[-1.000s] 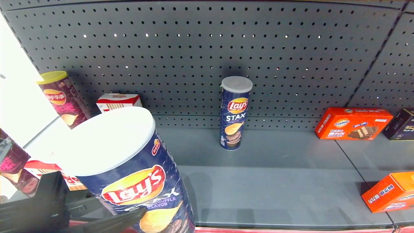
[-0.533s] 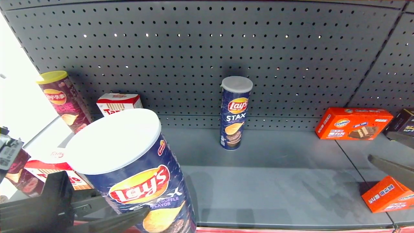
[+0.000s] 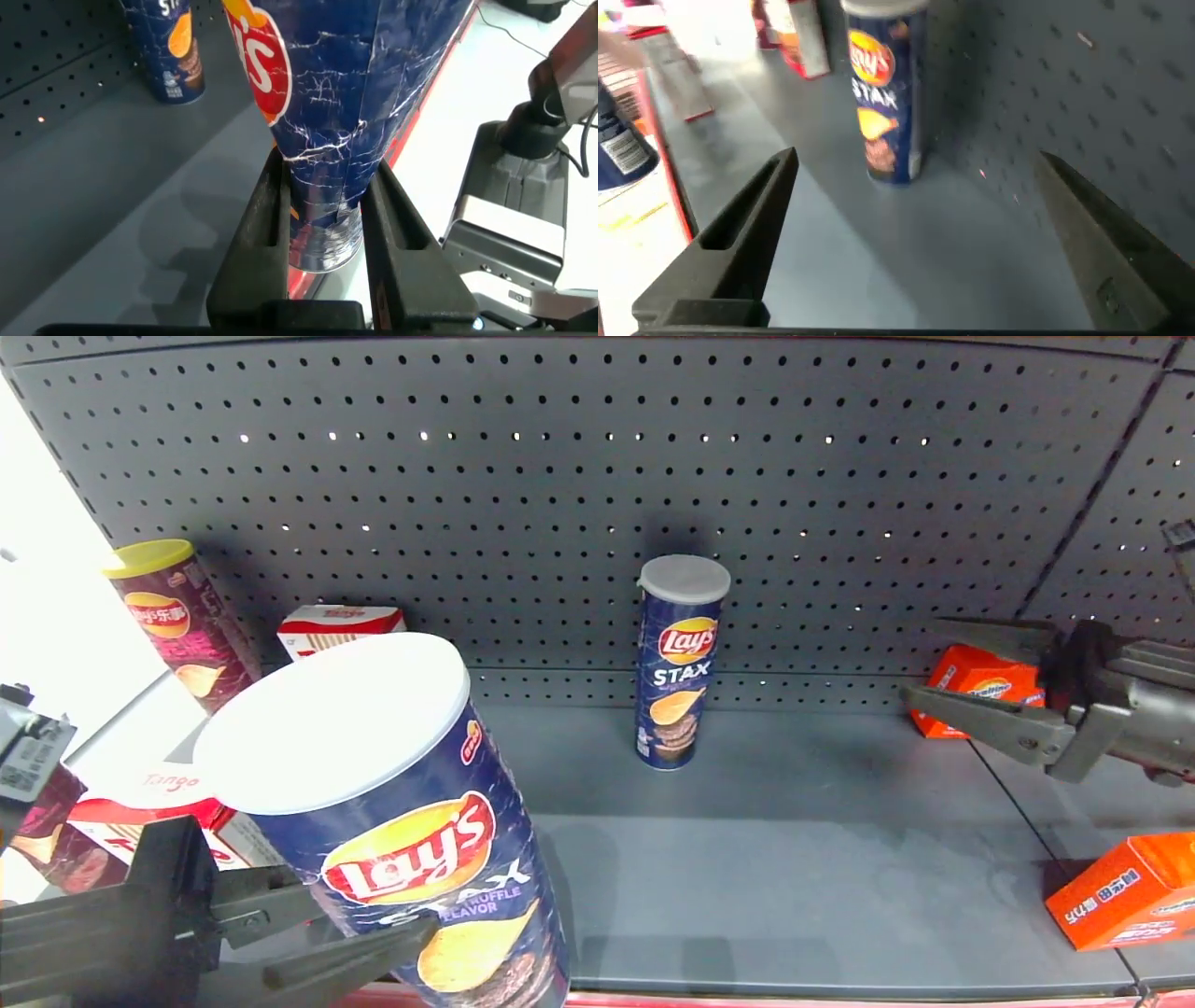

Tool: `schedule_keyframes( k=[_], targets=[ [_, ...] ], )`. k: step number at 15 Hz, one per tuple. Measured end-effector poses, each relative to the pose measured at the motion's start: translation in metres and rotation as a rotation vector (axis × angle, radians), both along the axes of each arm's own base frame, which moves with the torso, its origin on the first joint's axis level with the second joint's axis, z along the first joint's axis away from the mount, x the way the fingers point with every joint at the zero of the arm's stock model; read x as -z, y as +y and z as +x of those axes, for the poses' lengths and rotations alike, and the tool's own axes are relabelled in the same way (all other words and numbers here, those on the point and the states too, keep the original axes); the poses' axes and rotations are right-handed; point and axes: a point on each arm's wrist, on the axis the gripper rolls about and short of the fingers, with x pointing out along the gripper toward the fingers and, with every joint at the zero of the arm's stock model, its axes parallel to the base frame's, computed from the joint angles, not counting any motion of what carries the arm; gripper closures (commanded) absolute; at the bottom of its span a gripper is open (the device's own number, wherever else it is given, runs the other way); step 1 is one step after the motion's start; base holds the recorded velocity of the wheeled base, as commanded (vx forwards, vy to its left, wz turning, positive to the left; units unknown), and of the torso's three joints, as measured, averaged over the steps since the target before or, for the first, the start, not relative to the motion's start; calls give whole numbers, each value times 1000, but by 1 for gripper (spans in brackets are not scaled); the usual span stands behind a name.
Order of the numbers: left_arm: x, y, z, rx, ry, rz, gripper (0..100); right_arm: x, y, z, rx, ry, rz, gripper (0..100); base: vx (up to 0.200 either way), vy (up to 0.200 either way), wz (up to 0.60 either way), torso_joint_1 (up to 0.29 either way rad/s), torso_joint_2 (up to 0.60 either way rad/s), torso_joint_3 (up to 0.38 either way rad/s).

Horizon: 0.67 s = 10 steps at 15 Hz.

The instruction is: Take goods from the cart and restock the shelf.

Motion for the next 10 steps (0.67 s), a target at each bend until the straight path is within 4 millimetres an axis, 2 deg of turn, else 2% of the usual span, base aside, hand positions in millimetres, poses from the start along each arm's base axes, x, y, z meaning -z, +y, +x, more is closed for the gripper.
schedule_keyframes(
  k=[3, 10],
  targets=[
    [-1, 0, 0, -1, 0, -2, 100, 3, 11, 32, -98, -15, -31, 0, 0, 0, 0, 0, 0, 0],
    [0, 3, 2, -30, 18, -11, 100, 15, 38, 83, -278, -23, -59, 0, 0, 0, 0, 0, 0, 0]
  ],
)
